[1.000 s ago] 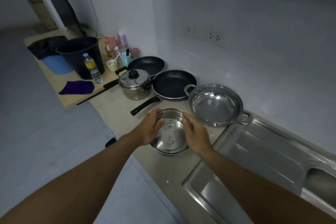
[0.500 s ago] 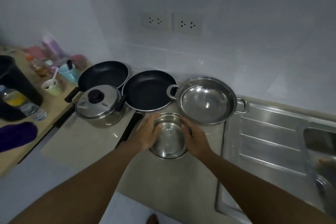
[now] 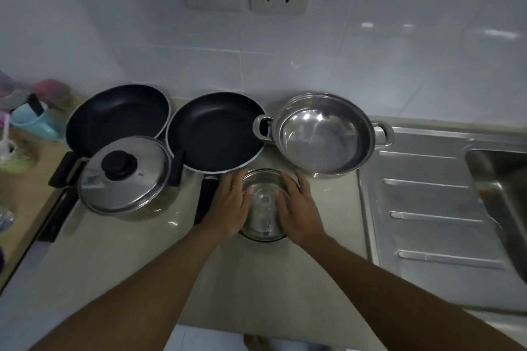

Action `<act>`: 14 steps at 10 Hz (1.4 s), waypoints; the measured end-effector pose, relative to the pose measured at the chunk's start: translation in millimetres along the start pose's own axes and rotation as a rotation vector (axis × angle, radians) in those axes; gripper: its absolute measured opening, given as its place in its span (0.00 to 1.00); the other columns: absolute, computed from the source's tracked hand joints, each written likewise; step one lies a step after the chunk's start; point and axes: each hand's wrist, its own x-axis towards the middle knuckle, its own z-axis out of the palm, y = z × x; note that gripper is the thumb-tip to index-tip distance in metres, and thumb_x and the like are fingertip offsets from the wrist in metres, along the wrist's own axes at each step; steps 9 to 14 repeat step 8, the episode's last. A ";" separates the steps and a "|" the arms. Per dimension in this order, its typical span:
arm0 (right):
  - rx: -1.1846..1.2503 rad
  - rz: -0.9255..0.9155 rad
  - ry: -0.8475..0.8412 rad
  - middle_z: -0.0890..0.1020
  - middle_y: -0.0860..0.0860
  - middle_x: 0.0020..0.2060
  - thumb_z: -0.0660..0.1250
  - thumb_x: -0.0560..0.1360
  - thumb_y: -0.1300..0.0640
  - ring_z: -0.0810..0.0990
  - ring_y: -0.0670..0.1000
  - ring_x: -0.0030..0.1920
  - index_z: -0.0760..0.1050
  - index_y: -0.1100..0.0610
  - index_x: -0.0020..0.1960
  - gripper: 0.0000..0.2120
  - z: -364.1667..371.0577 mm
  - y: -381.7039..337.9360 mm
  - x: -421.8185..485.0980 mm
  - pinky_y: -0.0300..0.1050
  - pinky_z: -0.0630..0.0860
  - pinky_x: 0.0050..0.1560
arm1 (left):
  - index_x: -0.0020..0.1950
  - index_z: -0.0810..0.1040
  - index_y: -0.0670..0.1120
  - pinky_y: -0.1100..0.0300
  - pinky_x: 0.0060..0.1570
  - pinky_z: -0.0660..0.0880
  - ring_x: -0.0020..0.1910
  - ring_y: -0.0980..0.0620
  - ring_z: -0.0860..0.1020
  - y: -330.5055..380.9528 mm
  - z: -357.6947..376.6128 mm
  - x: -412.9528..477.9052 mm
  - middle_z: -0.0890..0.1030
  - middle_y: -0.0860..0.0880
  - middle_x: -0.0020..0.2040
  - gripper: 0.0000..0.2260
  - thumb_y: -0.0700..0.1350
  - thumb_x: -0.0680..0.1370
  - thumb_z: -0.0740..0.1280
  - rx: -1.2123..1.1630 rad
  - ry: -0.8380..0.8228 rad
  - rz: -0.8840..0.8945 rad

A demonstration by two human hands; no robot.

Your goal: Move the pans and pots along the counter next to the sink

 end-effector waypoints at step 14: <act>-0.351 -0.079 -0.128 0.53 0.55 0.82 0.44 0.86 0.43 0.48 0.58 0.82 0.53 0.51 0.83 0.27 -31.0 -18.7 36.6 0.58 0.42 0.79 | 0.82 0.49 0.53 0.44 0.78 0.51 0.81 0.46 0.52 8.1 -41.5 47.3 0.54 0.48 0.82 0.27 0.58 0.84 0.46 0.377 -0.228 0.002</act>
